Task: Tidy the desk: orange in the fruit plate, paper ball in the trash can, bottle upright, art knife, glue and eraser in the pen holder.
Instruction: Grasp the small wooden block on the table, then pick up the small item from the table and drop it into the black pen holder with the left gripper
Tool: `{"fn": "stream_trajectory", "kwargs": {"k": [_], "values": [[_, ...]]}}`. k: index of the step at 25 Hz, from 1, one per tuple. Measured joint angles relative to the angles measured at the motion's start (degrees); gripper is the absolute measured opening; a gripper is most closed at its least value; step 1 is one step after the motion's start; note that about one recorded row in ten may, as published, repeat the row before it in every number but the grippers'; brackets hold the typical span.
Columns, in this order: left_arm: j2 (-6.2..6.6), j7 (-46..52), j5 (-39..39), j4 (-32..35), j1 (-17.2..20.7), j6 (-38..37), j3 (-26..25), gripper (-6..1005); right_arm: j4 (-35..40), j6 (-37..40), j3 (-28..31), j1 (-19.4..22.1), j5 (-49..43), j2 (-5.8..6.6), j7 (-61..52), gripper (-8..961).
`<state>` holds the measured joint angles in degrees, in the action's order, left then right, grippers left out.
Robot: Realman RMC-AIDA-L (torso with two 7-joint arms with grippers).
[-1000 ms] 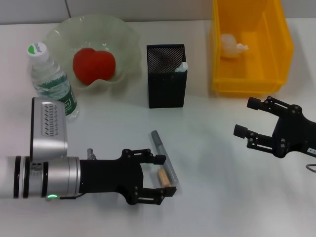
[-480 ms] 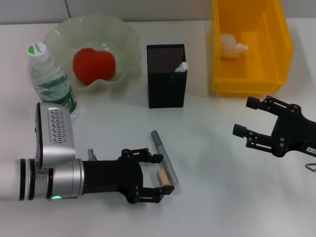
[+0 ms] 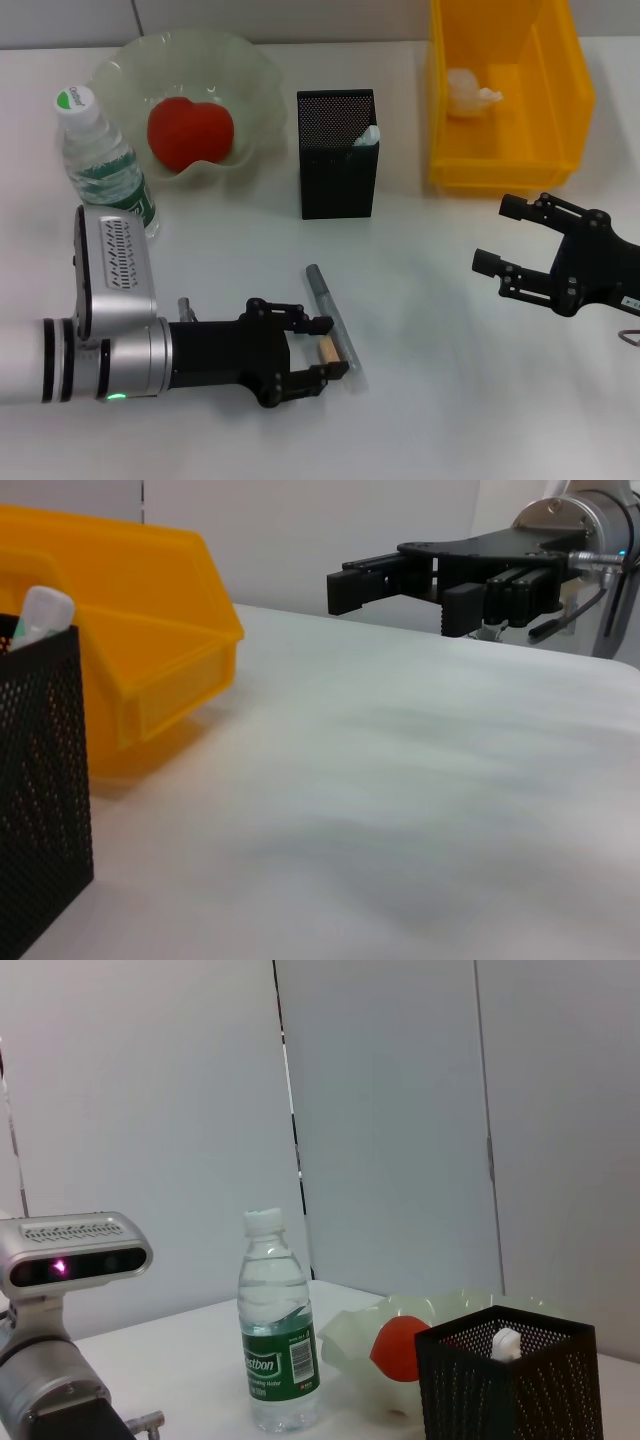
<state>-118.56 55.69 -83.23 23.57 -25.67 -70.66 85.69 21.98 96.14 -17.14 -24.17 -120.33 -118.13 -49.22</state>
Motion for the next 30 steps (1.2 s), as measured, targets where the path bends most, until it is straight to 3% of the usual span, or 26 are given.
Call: {"fn": "stream_trajectory", "kwargs": {"k": [5, 7, 13, 18, 23, 30], "values": [[0.0, 0.0, 0.01, 0.06, 0.02, 0.03, 0.0, 544, 0.0, 0.0, 0.0, -0.03, 0.09, 0.0, 0.0, 791], [-0.01, 0.0, 0.0, 0.11, 0.02, -0.01, -0.05, 402, 0.0, 0.0, 0.0, -0.07, 0.1, 0.0, 0.0, 791], [0.0, -0.24, 0.53, 0.99, 0.55, -2.32, -3.31, 402, 0.0, 0.01, 0.0, -0.09, 0.1, 0.04, 0.0, 791], [-0.47, -4.13, 4.8, -0.83, 1.2, -6.55, -10.5, 402, -0.05, 0.01, 0.0, -0.04, 0.1, 0.07, 0.0, 792], [-0.61, -11.8, 17.25, -6.79, 0.62, -8.84, -10.21, 402, -0.03, 0.01, 0.0, 0.19, 0.1, 0.01, 0.01, 792], [-0.62, -14.08, 28.03, -13.55, -4.35, -9.51, -8.28, 402, -0.32, 0.01, 0.0, 0.54, 0.1, -0.23, 0.42, 792]]}}
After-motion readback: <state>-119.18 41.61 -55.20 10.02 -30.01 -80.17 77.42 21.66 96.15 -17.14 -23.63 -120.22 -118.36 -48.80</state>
